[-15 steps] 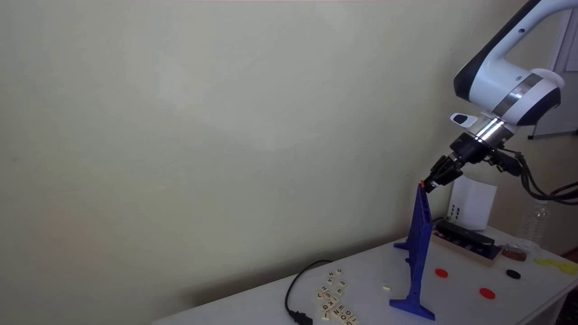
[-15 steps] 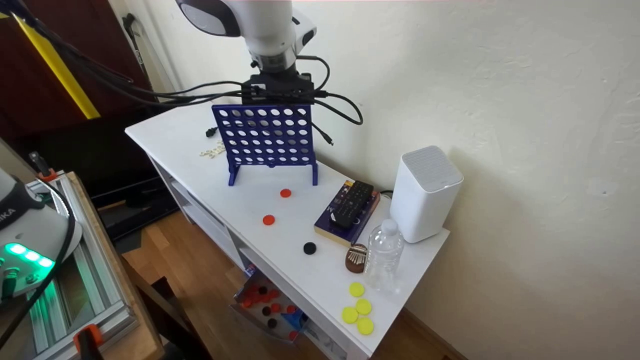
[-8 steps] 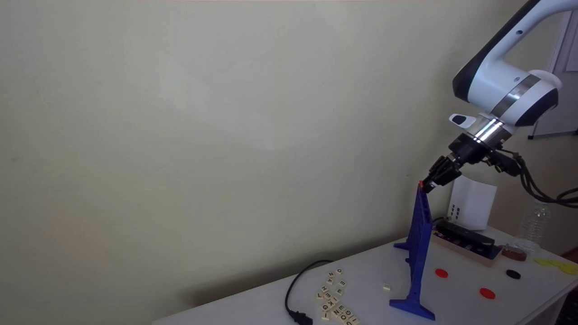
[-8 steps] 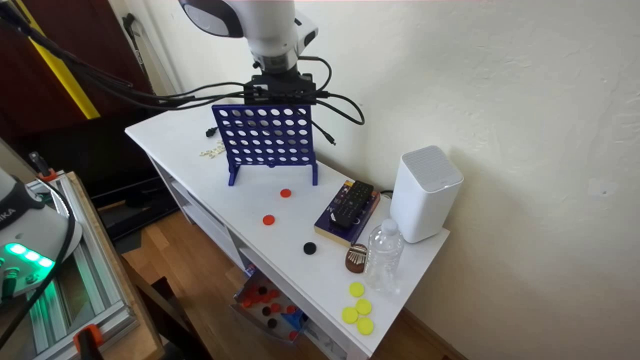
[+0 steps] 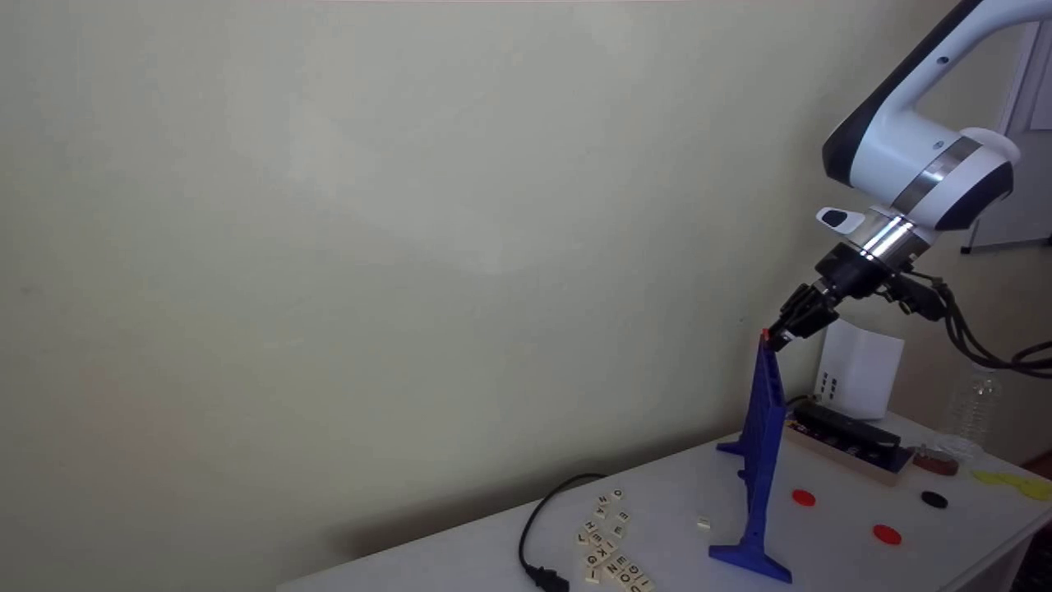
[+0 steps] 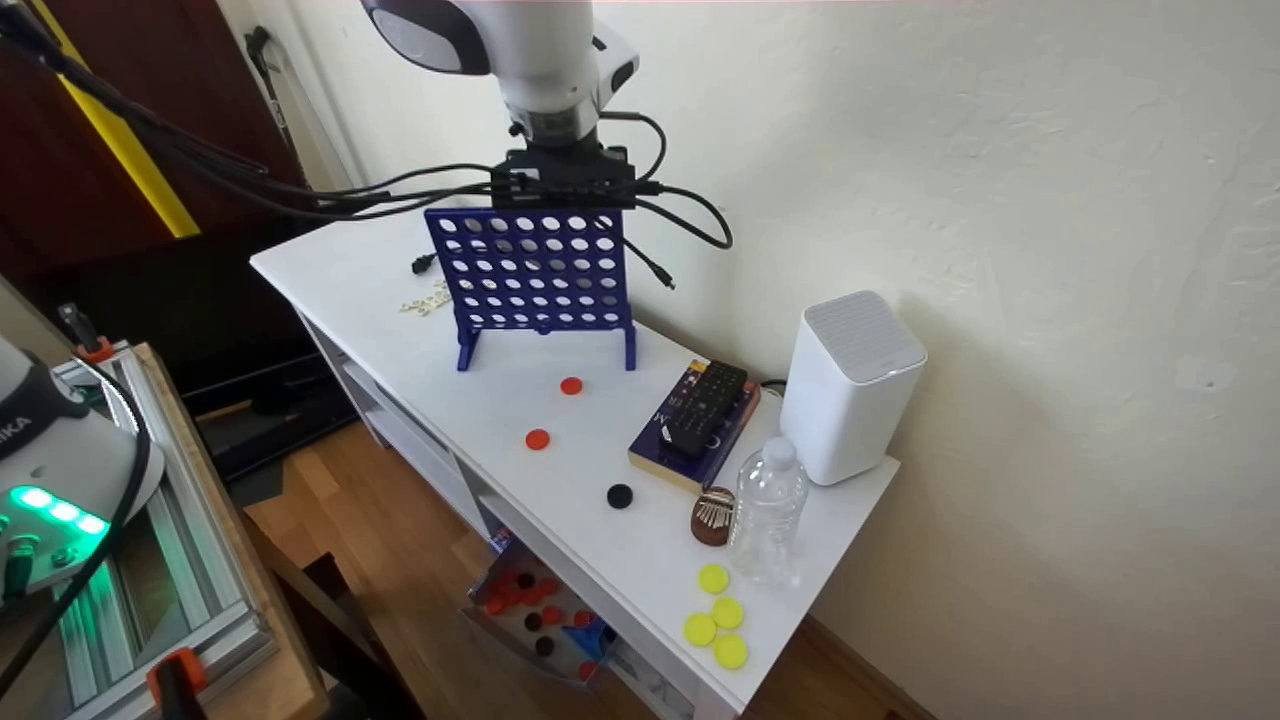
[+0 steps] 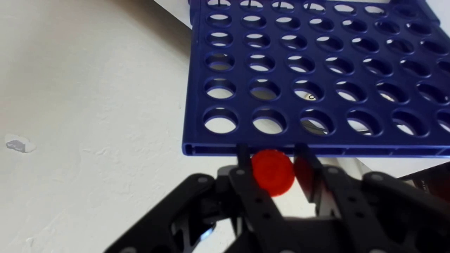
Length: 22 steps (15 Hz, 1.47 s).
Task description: Put the orange circle inside the the blue object
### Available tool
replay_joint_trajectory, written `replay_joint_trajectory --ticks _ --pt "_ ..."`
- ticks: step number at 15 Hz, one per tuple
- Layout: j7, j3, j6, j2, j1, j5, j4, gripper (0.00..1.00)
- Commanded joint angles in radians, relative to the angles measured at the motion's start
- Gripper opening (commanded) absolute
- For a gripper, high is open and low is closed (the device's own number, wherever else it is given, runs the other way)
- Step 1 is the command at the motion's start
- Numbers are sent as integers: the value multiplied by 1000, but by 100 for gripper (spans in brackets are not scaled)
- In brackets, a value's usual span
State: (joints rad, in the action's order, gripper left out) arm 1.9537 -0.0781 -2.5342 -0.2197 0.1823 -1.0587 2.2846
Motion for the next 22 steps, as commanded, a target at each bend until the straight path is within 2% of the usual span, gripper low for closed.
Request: replay_joint_trajectory --ticks 1,10,22 --pt "20 0 20 -20 5 -13 -22 11" --pt "-7 -5 4 -27 -2 11 -17 11" --pt "-132 -1 -41 -22 -26 135 -14 11"
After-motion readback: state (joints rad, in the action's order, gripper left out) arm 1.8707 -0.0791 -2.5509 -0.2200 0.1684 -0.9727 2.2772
